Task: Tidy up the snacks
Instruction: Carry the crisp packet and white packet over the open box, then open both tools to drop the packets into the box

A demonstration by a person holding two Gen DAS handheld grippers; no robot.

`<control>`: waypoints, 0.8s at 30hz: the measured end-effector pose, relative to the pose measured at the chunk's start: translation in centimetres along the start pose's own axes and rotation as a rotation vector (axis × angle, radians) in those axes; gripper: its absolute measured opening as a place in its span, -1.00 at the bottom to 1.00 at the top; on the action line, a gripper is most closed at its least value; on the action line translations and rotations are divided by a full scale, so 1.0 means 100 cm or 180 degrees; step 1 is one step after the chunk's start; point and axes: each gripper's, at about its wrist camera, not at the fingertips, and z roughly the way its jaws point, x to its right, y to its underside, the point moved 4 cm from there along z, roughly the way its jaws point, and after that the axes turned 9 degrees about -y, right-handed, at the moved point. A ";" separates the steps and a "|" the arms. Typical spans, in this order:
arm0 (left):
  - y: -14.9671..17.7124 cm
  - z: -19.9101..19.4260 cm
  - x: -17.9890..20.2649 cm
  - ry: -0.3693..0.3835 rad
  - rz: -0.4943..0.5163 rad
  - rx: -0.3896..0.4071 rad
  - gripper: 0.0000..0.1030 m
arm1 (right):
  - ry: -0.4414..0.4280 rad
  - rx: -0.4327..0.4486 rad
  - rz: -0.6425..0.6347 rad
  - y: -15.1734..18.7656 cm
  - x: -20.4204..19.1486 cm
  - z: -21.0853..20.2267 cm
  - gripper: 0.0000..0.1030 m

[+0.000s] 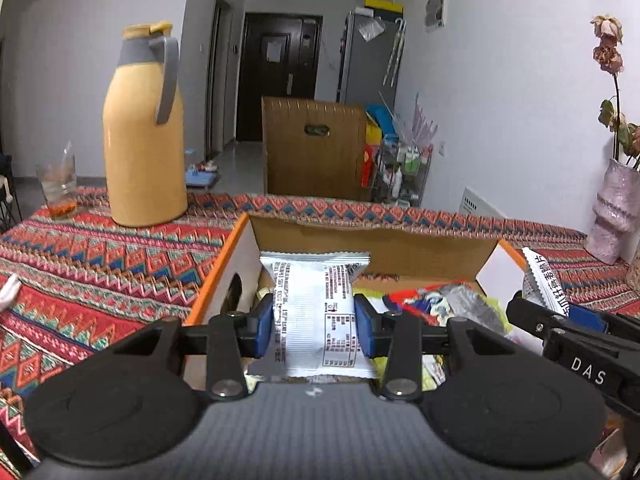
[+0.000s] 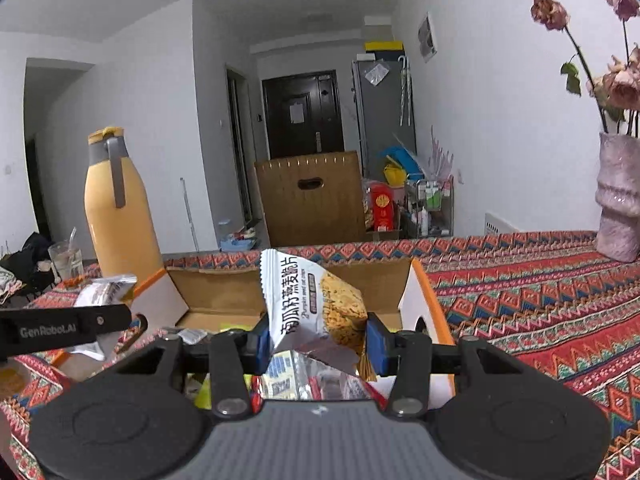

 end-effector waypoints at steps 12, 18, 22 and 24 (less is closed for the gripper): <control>0.002 -0.010 -0.011 -0.0060 -0.0196 0.0214 1.00 | 0.0031 -0.0101 -0.0077 0.016 -0.004 0.005 0.66; 0.002 -0.007 -0.014 -0.0074 -0.0273 0.0157 1.00 | 0.0053 -0.0019 -0.0054 0.014 -0.003 0.000 1.00; 0.002 -0.006 -0.015 -0.0083 -0.0298 0.0147 1.00 | 0.0056 -0.0026 -0.0025 0.013 -0.001 0.000 1.00; 0.002 -0.006 -0.016 -0.0083 -0.0304 0.0144 1.00 | 0.0056 -0.0018 -0.0014 0.013 -0.001 0.000 1.00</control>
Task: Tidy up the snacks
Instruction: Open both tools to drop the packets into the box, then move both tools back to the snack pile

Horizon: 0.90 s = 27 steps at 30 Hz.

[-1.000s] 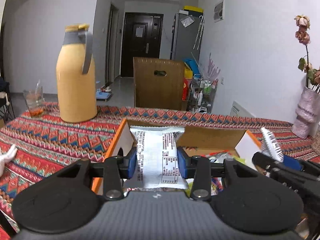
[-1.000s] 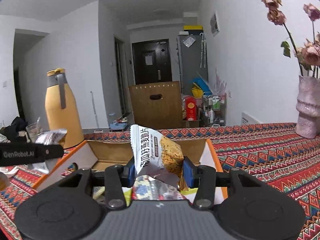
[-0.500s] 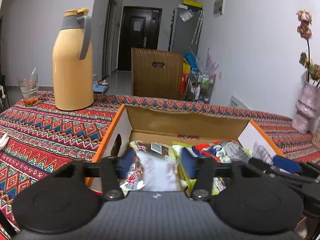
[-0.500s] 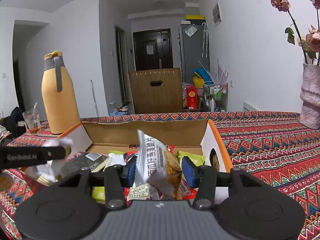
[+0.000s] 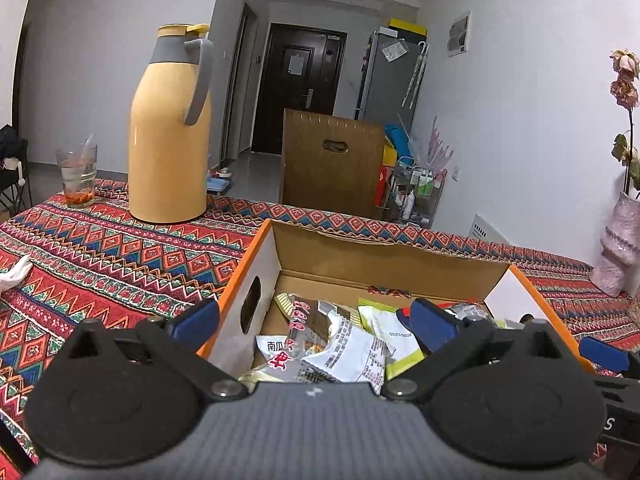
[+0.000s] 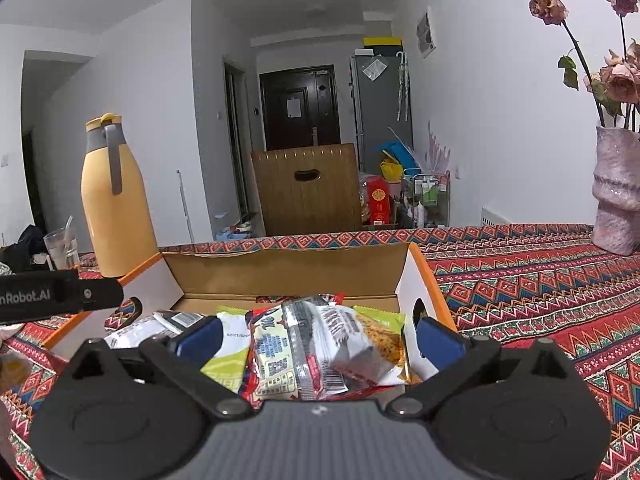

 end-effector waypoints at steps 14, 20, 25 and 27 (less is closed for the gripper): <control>0.001 0.000 -0.002 0.0027 -0.0038 -0.0026 1.00 | 0.0005 0.0021 0.0033 -0.002 0.002 0.000 1.00; 0.000 -0.003 -0.001 0.0011 -0.0052 0.0010 1.00 | -0.0005 0.0078 0.0041 -0.006 0.002 -0.005 1.00; -0.013 -0.023 0.001 0.0039 -0.0053 0.0095 1.00 | 0.0017 0.0203 -0.0012 -0.016 -0.004 -0.020 1.00; -0.018 -0.033 -0.001 0.0053 -0.0066 0.0136 1.00 | 0.0012 0.0257 -0.0046 -0.023 -0.006 -0.032 1.00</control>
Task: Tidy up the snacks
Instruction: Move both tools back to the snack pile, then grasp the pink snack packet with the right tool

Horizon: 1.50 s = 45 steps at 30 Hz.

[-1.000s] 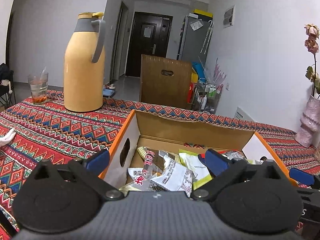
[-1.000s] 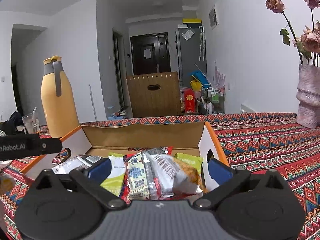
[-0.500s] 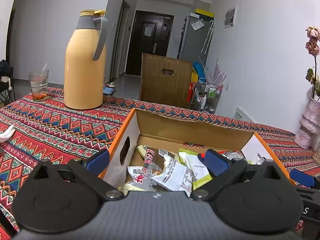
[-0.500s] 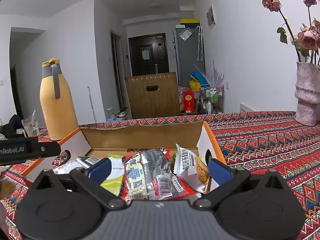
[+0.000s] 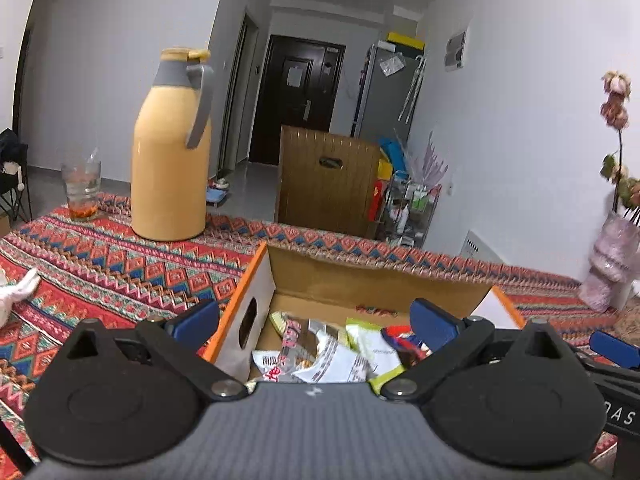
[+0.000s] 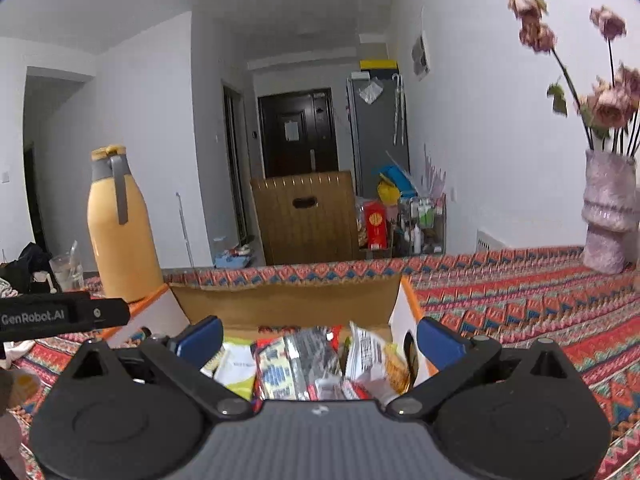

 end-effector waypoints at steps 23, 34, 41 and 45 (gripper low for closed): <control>0.054 -0.067 -0.033 0.0038 0.0422 -0.0432 1.00 | -0.0061 -0.0532 -0.0012 0.041 0.009 -0.075 1.00; 0.102 -0.055 -0.036 0.0066 0.0551 -0.0682 1.00 | 0.0095 -0.1102 -0.0099 0.088 0.018 -0.075 1.00; 0.107 -0.049 -0.040 0.0084 0.0492 -0.0727 1.00 | 0.0169 -0.1279 0.0026 0.100 0.026 -0.056 0.90; 0.107 -0.047 -0.041 0.0088 0.0445 -0.0751 1.00 | 0.0224 -0.1258 0.0027 0.103 0.029 -0.053 0.50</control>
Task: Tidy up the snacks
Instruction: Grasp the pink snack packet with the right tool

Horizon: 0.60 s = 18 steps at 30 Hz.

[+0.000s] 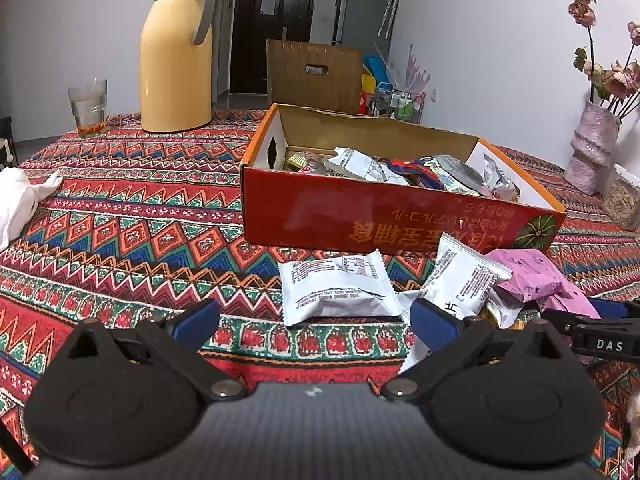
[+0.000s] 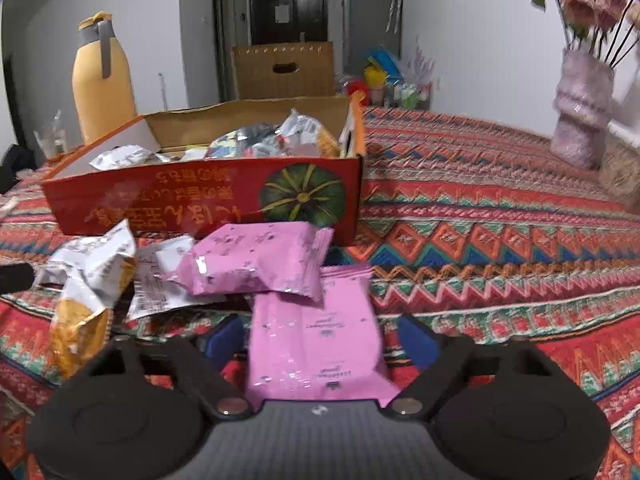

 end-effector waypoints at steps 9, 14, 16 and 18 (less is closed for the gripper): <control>0.001 0.004 -0.002 -0.0048 -0.0047 -0.0046 1.00 | 0.0025 0.0183 -0.0229 0.004 -0.010 -0.013 0.18; 0.000 0.005 -0.003 -0.0073 -0.0062 -0.0064 1.00 | 0.0067 0.0579 -0.0121 0.003 -0.005 -0.035 0.14; -0.001 0.005 -0.002 -0.0087 -0.0036 -0.0076 1.00 | 0.0077 0.0708 -0.0084 0.003 -0.003 -0.044 0.14; -0.002 0.003 0.000 -0.0099 0.0000 -0.0076 1.00 | 0.0046 0.0797 -0.0052 0.003 -0.001 -0.050 0.13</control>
